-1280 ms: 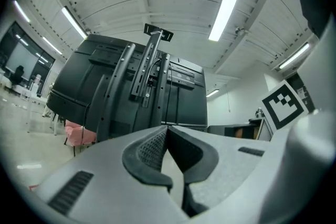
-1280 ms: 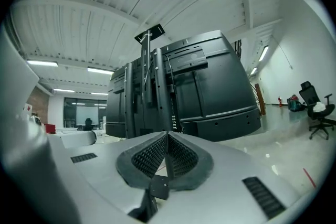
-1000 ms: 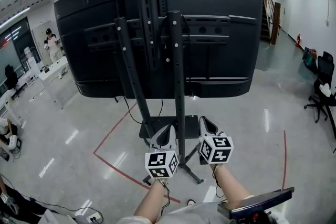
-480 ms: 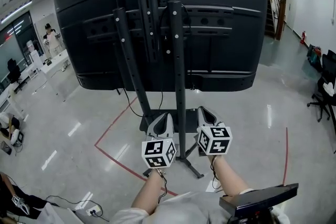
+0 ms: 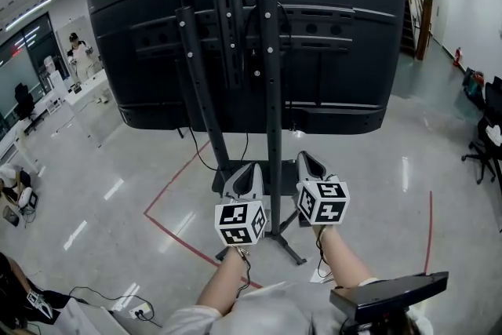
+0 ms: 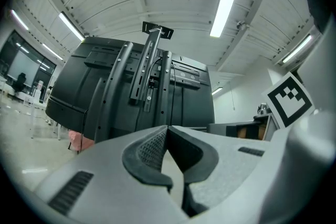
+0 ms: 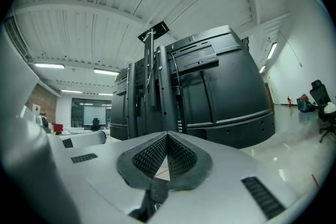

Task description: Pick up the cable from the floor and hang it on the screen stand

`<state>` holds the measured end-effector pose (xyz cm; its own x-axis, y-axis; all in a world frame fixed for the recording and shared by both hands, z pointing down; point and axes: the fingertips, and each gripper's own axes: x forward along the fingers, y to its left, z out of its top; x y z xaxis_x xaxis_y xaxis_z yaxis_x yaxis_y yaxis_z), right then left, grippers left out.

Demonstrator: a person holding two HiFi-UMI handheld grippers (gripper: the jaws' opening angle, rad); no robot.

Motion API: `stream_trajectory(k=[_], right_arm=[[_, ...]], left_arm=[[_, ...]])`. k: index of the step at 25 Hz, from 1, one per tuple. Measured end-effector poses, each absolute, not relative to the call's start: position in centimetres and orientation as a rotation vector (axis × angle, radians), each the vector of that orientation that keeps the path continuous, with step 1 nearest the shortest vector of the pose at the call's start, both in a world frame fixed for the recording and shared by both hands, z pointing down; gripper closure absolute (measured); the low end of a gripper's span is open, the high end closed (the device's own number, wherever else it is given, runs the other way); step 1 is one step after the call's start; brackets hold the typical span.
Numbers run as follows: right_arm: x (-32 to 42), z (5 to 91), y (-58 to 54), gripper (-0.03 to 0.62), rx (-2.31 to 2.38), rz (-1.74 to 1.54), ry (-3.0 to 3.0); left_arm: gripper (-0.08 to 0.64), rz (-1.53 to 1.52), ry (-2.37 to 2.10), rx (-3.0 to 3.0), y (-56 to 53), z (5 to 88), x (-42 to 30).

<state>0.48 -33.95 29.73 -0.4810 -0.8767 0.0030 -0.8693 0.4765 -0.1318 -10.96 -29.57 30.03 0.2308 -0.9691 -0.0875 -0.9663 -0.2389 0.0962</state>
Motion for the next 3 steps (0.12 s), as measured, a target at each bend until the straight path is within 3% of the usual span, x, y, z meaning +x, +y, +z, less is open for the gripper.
stream_trajectory(k=[3], right_arm=[[0.58, 29.83, -33.71, 0.575, -1.574, -0.175, 2.649]], left_arm=[[0.557, -0.209, -1.911, 2.448, -29.26, 30.02, -10.79]])
